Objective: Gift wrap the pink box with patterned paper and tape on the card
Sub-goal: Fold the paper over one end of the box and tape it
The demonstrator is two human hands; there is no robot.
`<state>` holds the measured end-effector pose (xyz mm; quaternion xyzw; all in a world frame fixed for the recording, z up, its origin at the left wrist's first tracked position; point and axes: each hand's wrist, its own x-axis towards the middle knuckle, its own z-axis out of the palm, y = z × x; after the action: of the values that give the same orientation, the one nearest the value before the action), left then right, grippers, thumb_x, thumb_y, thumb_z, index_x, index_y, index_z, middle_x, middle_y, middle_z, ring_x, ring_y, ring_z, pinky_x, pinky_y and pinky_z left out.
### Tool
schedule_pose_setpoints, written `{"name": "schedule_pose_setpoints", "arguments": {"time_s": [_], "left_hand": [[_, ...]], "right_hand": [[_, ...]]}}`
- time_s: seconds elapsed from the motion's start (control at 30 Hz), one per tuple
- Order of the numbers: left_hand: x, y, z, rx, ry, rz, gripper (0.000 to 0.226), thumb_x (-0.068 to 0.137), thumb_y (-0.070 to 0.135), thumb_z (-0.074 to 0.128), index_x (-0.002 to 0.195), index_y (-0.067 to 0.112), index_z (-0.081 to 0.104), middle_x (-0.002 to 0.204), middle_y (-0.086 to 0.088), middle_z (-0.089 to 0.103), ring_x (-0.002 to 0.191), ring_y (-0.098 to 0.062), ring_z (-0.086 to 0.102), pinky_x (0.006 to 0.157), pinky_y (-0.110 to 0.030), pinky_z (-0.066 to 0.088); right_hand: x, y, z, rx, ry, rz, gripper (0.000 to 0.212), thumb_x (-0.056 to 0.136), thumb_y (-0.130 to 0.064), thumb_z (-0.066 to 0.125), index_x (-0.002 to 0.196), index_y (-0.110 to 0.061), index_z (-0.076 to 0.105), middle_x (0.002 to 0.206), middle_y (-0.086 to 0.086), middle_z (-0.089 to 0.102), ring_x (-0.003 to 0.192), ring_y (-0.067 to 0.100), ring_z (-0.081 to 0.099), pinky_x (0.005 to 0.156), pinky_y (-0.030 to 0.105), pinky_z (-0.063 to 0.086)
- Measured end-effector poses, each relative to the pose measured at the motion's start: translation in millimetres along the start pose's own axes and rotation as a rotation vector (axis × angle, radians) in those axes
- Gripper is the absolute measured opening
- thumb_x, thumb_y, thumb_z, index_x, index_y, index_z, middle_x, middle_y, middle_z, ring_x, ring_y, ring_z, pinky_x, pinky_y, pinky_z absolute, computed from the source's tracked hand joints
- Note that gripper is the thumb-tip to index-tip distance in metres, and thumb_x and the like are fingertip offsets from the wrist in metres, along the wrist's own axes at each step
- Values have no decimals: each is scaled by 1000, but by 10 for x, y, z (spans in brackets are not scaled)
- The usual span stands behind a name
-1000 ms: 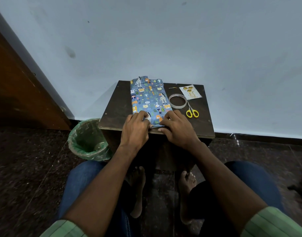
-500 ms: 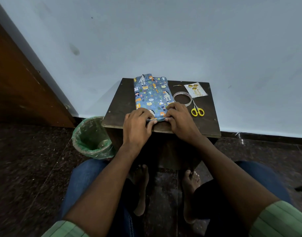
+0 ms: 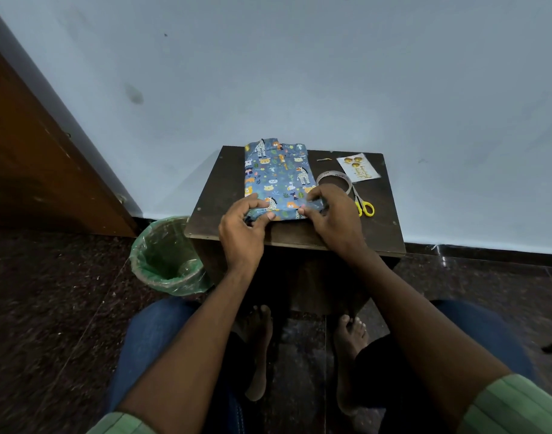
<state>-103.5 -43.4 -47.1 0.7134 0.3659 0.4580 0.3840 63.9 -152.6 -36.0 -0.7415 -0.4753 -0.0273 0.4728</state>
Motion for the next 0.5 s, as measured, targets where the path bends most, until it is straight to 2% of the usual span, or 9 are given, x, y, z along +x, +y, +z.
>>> {"name": "schedule_pose_setpoints", "arguments": {"time_s": [0.1,0.2,0.27,0.3,0.37,0.43,0.5], "left_hand": [[30,-52,17,-30,30,-65,23,79,5,91,95,20,82,116,10,75,111,3,69,91,-16,56],[50,-93,29,-15,54,-72,22,78,4,92,96,13,83,132,1,66,104,19,62,79,-7,52],[77,-152,42,-9,63,-106,23,78,5,93,97,12,84,139,-3,62,99,27,59,81,-8,52],[90,-181,47,-29,60,-130,23,77,8,93,96,17,84,137,-4,66,102,23,62,89,-18,57],[114,-217,49,-90,47,-169,22,77,15,94,91,28,83,124,1,76,114,0,71,99,-40,61],[123,-219,57,-136,35,-179,19,78,16,93,89,28,83,117,5,78,113,-14,75,96,-48,62],[119,-193,59,-164,19,-179,18,79,15,93,90,25,82,116,4,78,108,-16,76,93,-47,63]], "right_hand": [[-14,21,10,84,69,142,48,73,-38,94,107,-18,66,108,-3,67,99,15,65,73,39,60],[-46,27,59,182,30,252,56,72,-40,95,116,-16,69,112,-3,73,102,12,71,85,39,62],[-53,37,68,216,2,278,58,70,-37,97,118,-15,71,113,-2,75,103,10,72,90,37,62],[-58,36,63,221,-18,275,58,69,-34,98,117,-15,72,116,-2,75,105,8,72,91,34,61],[-69,39,68,193,-54,244,56,68,-26,98,117,-18,74,123,-4,72,112,4,68,96,30,58],[-84,17,70,148,-50,211,49,72,-17,95,116,-20,74,125,-4,69,117,4,63,98,27,55],[-77,4,72,174,0,191,37,77,-9,89,111,-17,75,122,-3,68,115,7,63,97,27,55]]}}
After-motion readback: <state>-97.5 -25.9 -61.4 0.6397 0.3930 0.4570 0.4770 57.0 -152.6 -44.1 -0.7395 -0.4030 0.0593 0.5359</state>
